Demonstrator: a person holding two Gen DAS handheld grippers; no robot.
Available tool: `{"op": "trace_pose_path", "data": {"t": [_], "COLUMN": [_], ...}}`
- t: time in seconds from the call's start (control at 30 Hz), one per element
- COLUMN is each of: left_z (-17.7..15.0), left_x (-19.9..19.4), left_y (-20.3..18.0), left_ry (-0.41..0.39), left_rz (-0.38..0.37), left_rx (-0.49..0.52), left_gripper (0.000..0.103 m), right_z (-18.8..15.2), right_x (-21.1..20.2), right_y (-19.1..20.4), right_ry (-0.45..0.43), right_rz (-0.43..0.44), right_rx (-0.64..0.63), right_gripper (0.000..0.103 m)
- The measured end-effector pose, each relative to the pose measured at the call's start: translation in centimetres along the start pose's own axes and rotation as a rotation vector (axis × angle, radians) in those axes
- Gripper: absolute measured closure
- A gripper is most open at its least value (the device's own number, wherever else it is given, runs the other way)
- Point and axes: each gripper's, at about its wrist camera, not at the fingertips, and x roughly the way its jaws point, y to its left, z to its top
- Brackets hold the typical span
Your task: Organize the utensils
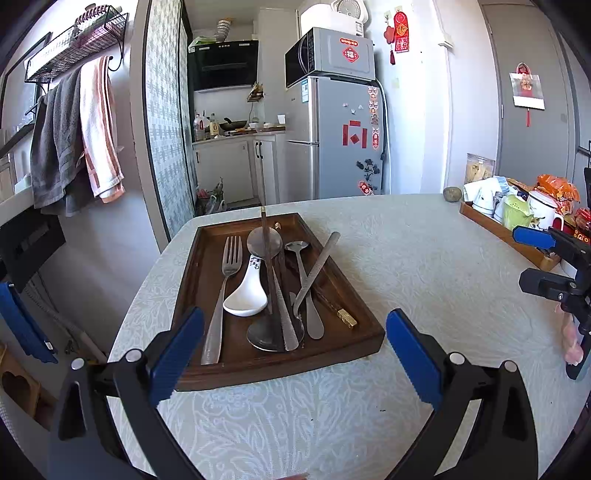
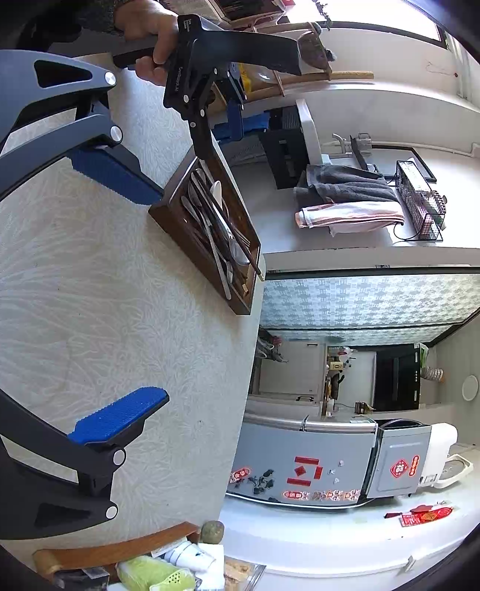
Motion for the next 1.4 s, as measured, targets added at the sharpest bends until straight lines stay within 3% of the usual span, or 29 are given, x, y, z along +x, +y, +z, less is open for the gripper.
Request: {"op": "trace_pose_path", "data": {"t": [0.13, 0.7, 1.4], "left_z": [0.0, -0.04, 0.04], "left_x": [0.02, -0.03, -0.11], "left_y": [0.02, 0.09, 0.17], "left_ry": [-0.001, -0.003, -0.004], "left_rz": [0.002, 0.0, 0.005], "left_rx": [-0.002, -0.003, -0.002], "left_gripper": [0.003, 0.003, 0.003], "right_z": [0.0, -0.1, 0.01], "right_x": [0.0, -0.26, -0.17], "right_y": [-0.16, 0.64, 0.54], "right_ry": [-0.003, -0.012, -0.012], "right_rz": [-0.023, 0.044, 0.049], "right_rx": [0.014, -0.029, -0.028], "right_gripper": [0.003, 0.003, 0.003]}}
